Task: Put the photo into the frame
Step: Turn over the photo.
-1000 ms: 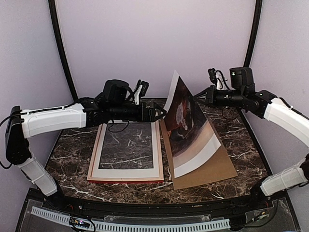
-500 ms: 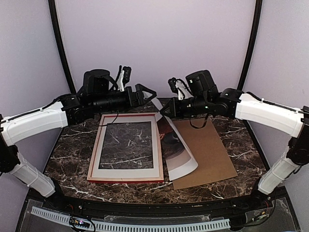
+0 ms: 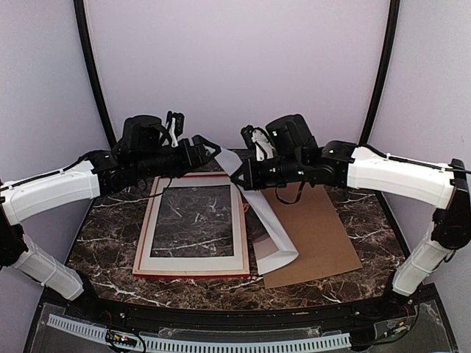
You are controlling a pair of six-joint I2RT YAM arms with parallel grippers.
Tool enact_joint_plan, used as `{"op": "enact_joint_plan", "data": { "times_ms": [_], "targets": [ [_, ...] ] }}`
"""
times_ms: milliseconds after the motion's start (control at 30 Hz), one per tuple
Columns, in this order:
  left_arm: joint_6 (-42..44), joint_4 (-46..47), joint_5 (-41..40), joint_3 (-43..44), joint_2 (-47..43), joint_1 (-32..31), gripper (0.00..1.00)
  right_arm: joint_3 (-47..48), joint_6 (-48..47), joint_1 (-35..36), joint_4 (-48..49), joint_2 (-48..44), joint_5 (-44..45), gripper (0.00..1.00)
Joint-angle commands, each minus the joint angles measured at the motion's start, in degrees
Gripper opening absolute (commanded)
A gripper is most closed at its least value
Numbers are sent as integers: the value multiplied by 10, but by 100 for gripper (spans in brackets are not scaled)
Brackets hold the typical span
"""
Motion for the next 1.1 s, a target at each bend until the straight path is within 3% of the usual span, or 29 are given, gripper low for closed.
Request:
{"op": "enact_joint_plan", "data": {
  "times_ms": [0,533,933,1067],
  "targets": [
    [-11,16,13,-11,1,8,82,17,14,14,36,21,11,0],
    [-12,23,6,-43,26,19,68,37,18,38,48,58,21,0],
    [-21,71,31,-65,46,29,31,36,18,47,55,68,21,0],
    [-25,84,45,-73,49,36,13,36,18,49,59,69,20,0]
  ]
}}
